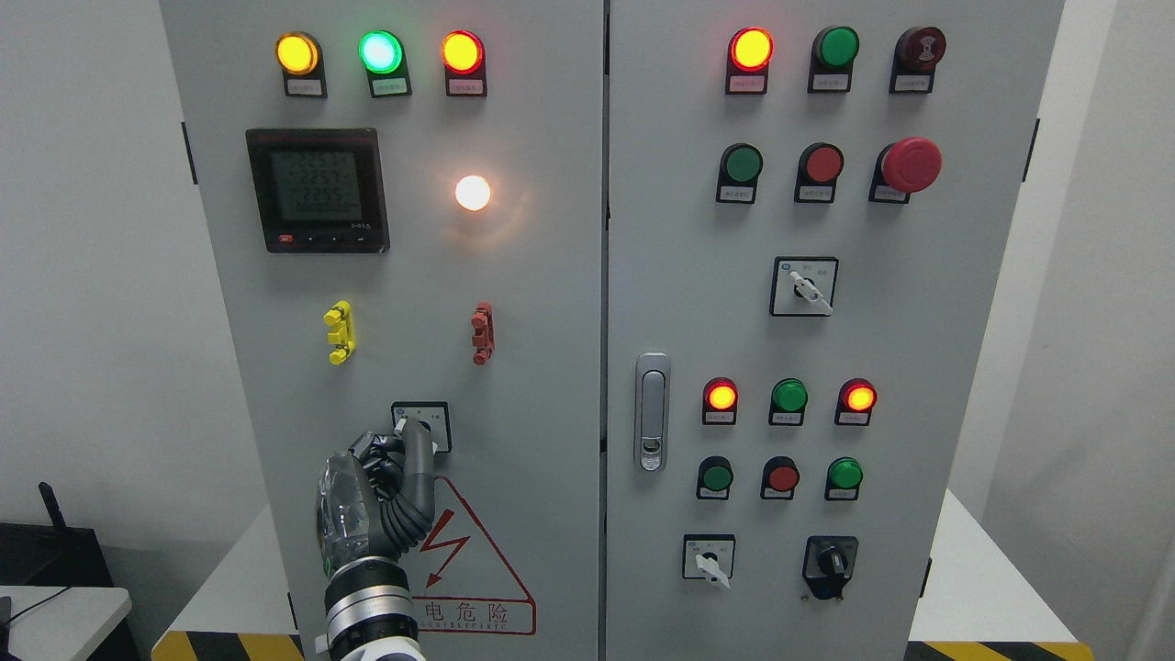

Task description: Turn on light switch 1

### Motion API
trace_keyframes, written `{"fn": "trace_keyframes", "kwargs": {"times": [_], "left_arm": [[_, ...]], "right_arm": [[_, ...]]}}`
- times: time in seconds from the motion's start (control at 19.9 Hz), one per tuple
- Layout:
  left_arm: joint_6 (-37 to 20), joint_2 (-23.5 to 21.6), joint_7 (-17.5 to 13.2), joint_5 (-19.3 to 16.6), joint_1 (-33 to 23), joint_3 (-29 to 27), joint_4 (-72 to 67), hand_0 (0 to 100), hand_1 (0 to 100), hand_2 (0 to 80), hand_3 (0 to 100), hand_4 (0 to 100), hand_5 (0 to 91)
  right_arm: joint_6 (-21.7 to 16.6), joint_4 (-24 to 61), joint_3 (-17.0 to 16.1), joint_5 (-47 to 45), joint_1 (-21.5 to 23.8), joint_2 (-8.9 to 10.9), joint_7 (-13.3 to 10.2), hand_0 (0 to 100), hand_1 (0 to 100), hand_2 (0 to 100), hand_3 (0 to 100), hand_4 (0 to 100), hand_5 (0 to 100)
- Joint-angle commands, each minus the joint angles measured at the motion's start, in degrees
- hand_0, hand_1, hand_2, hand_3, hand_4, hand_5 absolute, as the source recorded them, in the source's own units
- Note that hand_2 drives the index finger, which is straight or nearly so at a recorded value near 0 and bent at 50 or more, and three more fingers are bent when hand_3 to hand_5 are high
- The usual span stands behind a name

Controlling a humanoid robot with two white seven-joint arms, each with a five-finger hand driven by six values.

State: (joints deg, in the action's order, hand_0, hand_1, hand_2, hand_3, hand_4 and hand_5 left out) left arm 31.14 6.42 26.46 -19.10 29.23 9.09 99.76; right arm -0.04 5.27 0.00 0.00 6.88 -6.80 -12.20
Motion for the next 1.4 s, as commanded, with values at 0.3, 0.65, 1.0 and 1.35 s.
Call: {"fn": "trace_keyframes", "kwargs": {"times": [0.3,0.65,1.0,1.35], "left_arm": [[0.0,0.1,0.0,0.0,-0.2,0.0,0.3,33,28,61.1,99,98,86.6],[-0.1,0.0,-0.4,0.0,-0.8,0.0,1.4,24,31,62.1,100,98,86.7],[-0.5,-0.1,-0.5,-0.1,-1.6,0.0,2.2,23,31,63.1,100,99,86.9],[-0.8,-0.5,-2.1,-0.2,-4.9,-1.7,4.1,22,32,63.6,100,99,86.9]], "right_arm": [[0.0,0.0,1.3,0.3,0.0,0.03,0.0,12,39,0,0,0,0],[0.0,0.0,1.3,0.3,0.0,0.03,0.0,12,39,0,0,0,0],[0.0,0.0,1.3,0.3,0.0,0.03,0.0,12,39,0,0,0,0],[0.0,0.0,1.3,0.3,0.0,0.03,0.0,12,39,0,0,0,0]]}}
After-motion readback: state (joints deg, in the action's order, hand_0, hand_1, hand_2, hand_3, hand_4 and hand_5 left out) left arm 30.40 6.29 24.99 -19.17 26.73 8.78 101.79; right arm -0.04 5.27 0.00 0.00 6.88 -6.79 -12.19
